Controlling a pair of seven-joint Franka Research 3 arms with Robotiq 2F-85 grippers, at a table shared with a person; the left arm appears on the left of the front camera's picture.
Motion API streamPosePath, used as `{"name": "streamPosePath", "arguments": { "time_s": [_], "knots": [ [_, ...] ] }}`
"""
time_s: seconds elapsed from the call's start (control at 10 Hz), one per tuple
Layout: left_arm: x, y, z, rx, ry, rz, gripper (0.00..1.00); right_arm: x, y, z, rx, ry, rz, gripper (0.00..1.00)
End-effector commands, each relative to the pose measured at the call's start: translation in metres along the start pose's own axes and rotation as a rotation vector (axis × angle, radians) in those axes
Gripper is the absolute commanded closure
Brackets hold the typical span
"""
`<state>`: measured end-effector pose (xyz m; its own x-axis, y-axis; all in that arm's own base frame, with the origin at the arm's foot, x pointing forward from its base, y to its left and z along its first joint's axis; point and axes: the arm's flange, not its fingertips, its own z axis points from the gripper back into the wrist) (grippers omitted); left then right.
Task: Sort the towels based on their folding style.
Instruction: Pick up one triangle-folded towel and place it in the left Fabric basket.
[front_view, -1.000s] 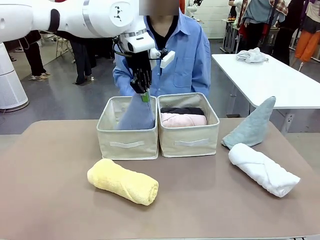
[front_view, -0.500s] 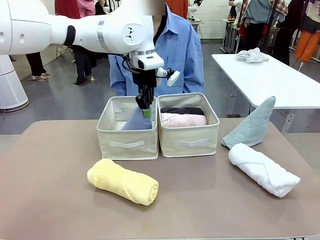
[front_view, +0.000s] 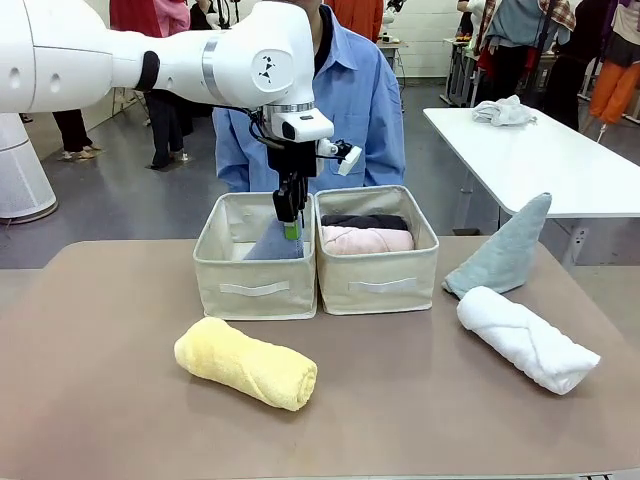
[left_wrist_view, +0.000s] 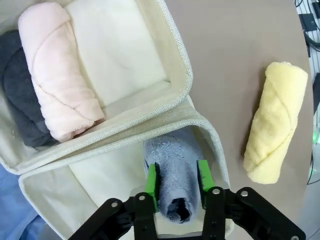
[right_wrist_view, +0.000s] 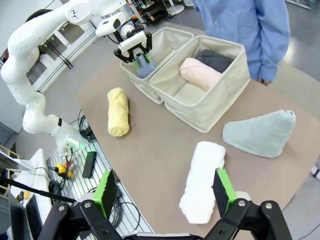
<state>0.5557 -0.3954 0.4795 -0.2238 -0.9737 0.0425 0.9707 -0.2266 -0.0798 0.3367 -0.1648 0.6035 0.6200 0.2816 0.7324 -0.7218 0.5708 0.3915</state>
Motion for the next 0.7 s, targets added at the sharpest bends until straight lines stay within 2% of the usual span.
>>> {"name": "streamPosePath", "arguments": {
  "time_s": [0.0, 0.3, 0.4, 0.6],
  "knots": [
    [0.001, 0.0, 0.004, 0.008, 0.024, 0.007, 0.0, 0.0, -0.001, 0.0, 0.017, -0.017, 0.015, 0.0],
    [-0.019, -0.008, 0.032, 0.03, -0.024, 0.03, 0.0, 0.0, -0.001, 0.0, 0.017, -0.017, 0.015, 0.0],
    [-0.04, -0.017, 0.056, 0.066, -0.068, 0.047, 0.2, 0.0, -0.001, 0.0, 0.017, -0.017, 0.015, 0.0],
    [-0.117, -0.052, 0.104, 0.17, -0.174, 0.166, 0.0, 0.0, -0.001, 0.0, 0.017, -0.017, 0.015, 0.0]
  ]
}}
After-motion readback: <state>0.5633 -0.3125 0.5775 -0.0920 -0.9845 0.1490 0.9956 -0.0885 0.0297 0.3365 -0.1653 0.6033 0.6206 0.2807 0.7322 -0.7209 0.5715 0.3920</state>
